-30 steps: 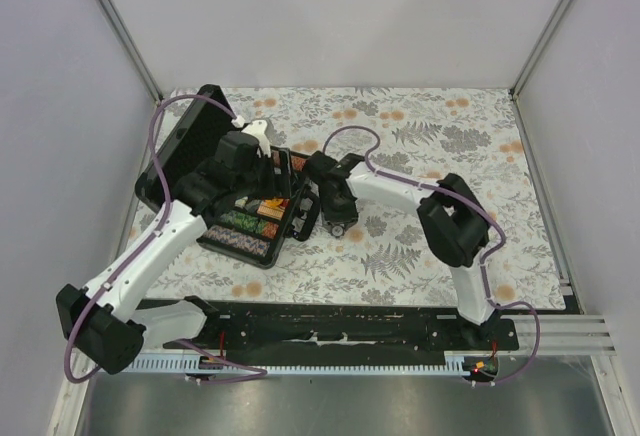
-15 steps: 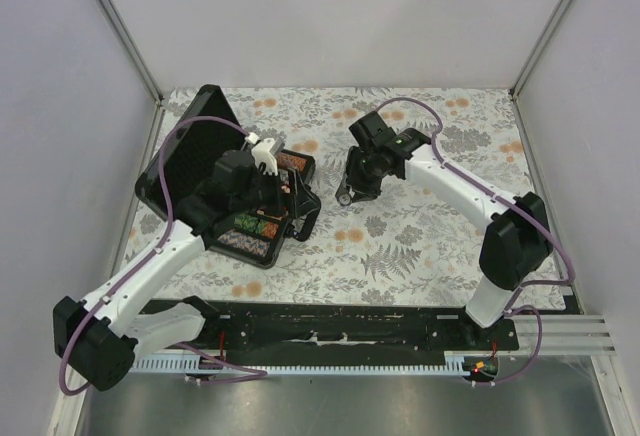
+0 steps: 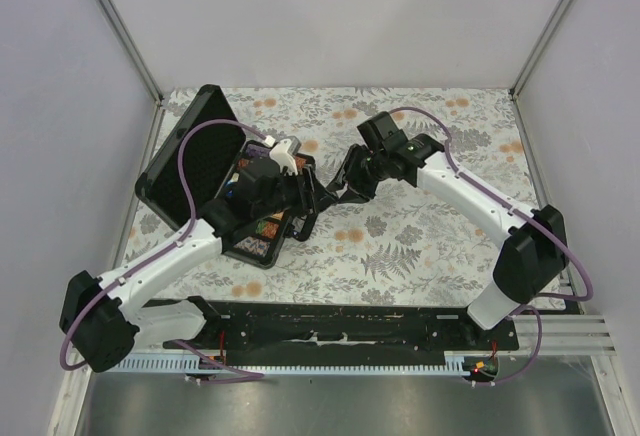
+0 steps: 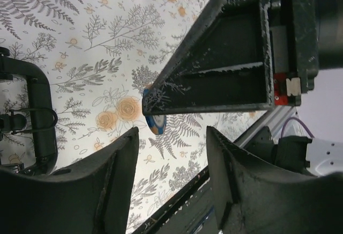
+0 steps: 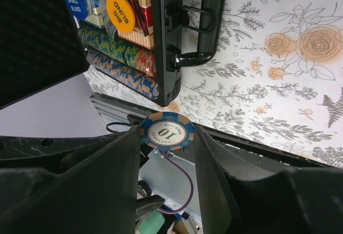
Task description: Pack up texas hold em set
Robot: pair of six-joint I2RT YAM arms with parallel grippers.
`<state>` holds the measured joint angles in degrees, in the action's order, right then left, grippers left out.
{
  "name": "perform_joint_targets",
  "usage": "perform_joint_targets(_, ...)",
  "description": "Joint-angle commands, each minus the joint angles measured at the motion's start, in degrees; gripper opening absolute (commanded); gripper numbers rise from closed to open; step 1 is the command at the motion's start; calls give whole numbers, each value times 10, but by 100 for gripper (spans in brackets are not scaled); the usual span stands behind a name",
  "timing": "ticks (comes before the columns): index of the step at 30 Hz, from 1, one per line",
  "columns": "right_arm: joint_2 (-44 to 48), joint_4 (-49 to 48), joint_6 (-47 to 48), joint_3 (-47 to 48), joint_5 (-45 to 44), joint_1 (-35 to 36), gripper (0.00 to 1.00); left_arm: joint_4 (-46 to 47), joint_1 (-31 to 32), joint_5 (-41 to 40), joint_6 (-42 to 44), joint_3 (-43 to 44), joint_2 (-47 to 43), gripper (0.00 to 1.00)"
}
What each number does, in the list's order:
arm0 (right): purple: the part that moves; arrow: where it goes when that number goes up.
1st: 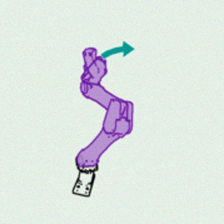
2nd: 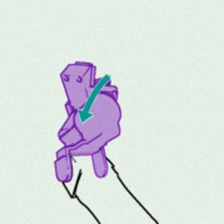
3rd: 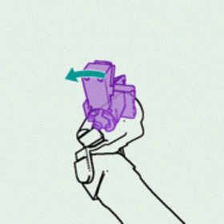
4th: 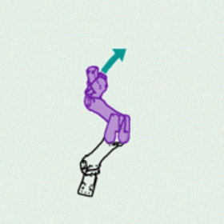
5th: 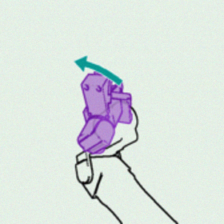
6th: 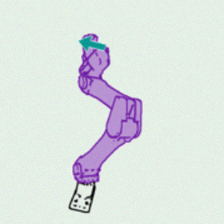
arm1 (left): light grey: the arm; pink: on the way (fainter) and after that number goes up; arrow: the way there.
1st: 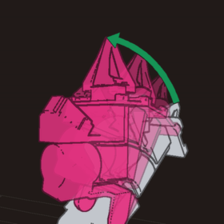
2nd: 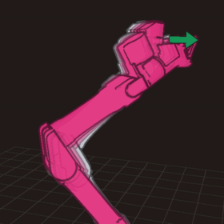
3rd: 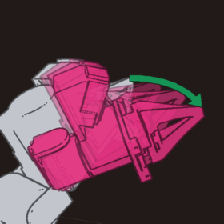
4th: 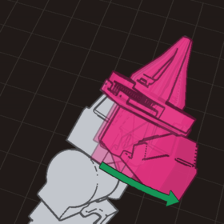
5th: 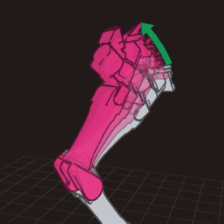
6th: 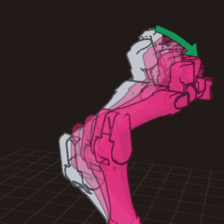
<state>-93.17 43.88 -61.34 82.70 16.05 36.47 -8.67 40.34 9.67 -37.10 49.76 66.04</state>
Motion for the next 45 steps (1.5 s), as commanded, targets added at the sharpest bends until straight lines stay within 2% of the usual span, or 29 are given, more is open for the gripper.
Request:
perform_joint_targets(1, 33, -35, -40, -12, 22, -3, 45, 42, 8, -69, -56, 3, 2, 56)
perform_joint_targets(11, 40, -44, -48, -22, 29, -3, 45, 26, 9, -81, -82, 17, 22, 38)
perform_joint_targets(17, 39, -47, -49, -25, 27, -3, 45, 23, 9, -80, -90, 24, 24, 19)
perform_joint_targets(24, 47, -48, -48, -36, 20, -3, 46, 2, 10, -64, -86, 46, 40, 3)
perform_joint_targets(27, 51, -48, -48, -38, 15, -3, 50, 0, 9, -65, -84, 51, 44, 2)
perform_joint_targets(32, 69, -40, -36, -48, 6, -3, 71, -50, 8, -94, -47, 79, 52, 2)
perform_joint_targets(34, 85, -35, -29, -56, -4, -5, 77, -89, 8, -138, -9, 101, 62, 2)
perform_joint_targets(39, 129, -27, 8, -90, -19, -17, 80, -167, -6, -203, 91, 167, 103, 2)
perform_joint_targets(45, 175, 1, 56, -130, -44, -19, 82, -215, -58, -193, 185, 234, 185, 2)
